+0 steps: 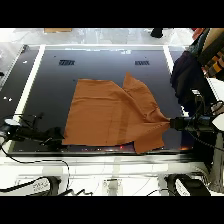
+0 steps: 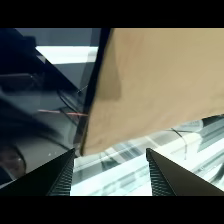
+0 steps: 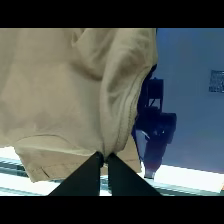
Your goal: Fold the clothes and pants, and hang the long-sleeved shirts on hangers.
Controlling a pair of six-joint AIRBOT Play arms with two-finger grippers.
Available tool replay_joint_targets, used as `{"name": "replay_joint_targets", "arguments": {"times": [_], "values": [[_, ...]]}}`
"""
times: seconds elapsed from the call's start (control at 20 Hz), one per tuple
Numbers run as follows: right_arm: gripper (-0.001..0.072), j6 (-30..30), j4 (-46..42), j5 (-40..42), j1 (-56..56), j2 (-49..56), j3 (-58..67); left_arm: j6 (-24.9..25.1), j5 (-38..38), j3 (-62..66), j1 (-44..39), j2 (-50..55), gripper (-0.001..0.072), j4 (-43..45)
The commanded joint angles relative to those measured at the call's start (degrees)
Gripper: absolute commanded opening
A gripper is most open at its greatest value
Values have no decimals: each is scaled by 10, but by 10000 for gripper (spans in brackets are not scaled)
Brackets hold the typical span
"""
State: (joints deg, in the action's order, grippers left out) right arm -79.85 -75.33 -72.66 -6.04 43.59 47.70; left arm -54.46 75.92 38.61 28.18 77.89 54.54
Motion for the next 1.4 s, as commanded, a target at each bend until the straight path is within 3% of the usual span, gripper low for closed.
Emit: {"name": "replay_joint_targets", "arguments": {"times": [0.0, 0.15, 0.3, 0.4, 0.45, 0.5, 0.55, 0.75, 0.95, 1.1, 1.2, 1.35], "values": [[18, 0, 0, 2, 0, -1, 0, 14, -53, -40, -8, 0, 514, -10], [18, 0, 1, 2, 0, -1, 0, 19, -72, -46, -13, 7, 507, -10], [17, -1, 1, 2, 0, -1, 0, 21, -76, -46, -25, 22, 343, -11], [18, -1, 2, 2, 0, -1, 0, 23, -84, -46, -40, 31, 326, -12], [17, -1, 3, 2, 0, -1, 0, 23, -91, -46, -49, 32, 232, -15], [18, -1, 3, 3, 0, -1, 0, 25, -97, -45, -57, 32, 51, -22], [18, -1, 3, 3, 0, -1, 0, 35, -96, -44, -64, 32, 11, -31], [18, 0, 5, 9, 0, -1, 14, 59, -59, 2, -72, 14, 9, -79], [17, 1, 26, 35, 0, -2, 99, 58, -35, 132, -64, -83, 9, -134], [17, 57, 84, 48, 0, -2, 199, 58, -52, 234, -59, -186, 9, -189], [18, 66, 95, 47, 0, -3, 273, 58, -97, 289, -50, -261, 9, -212], [17, 66, 97, 47, 0, -14, 384, 59, -260, 315, -35, -385, 10, -216]]}}
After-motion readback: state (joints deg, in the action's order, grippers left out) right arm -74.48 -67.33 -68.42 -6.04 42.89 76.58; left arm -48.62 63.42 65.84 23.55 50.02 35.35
